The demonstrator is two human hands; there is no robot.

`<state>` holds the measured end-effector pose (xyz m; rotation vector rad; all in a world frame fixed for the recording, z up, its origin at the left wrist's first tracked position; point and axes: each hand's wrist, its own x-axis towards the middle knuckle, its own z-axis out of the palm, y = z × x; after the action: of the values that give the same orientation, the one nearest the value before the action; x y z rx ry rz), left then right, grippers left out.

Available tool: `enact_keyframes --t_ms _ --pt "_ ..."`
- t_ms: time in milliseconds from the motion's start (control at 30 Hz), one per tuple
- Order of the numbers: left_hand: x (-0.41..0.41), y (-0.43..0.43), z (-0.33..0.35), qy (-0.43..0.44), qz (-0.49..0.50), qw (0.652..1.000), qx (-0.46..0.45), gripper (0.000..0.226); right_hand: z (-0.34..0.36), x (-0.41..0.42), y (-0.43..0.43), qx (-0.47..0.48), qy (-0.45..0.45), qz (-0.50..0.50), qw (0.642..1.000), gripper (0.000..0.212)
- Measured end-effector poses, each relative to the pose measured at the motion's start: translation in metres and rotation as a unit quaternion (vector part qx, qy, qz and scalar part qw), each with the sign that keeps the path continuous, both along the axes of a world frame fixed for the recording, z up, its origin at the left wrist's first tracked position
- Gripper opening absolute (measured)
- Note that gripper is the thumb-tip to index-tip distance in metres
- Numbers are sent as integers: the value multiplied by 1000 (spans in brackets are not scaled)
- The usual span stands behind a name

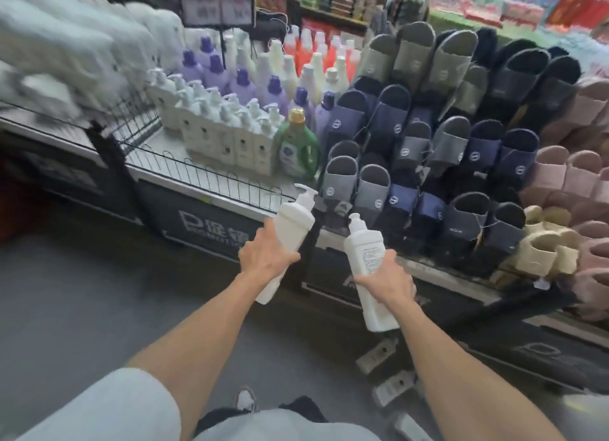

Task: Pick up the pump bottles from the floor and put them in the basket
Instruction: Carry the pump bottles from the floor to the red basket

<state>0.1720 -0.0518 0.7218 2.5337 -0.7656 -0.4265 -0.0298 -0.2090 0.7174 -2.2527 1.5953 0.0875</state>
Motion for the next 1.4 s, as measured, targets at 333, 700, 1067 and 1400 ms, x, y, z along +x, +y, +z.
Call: enact_keyframes --t_ms 333,700,1067,1400 --pt "97 96 -6 22 145 989 1 78 -3 158 46 15 0 150 989 72" --pt "187 159 -16 46 333 942 -10 76 -9 329 76 32 -15 335 942 70" --pt "258 214 -23 52 497 866 17 84 -18 489 105 22 14 496 868 69" --pt "325 294 -40 67 569 819 43 81 -32 610 193 49 13 576 816 74"
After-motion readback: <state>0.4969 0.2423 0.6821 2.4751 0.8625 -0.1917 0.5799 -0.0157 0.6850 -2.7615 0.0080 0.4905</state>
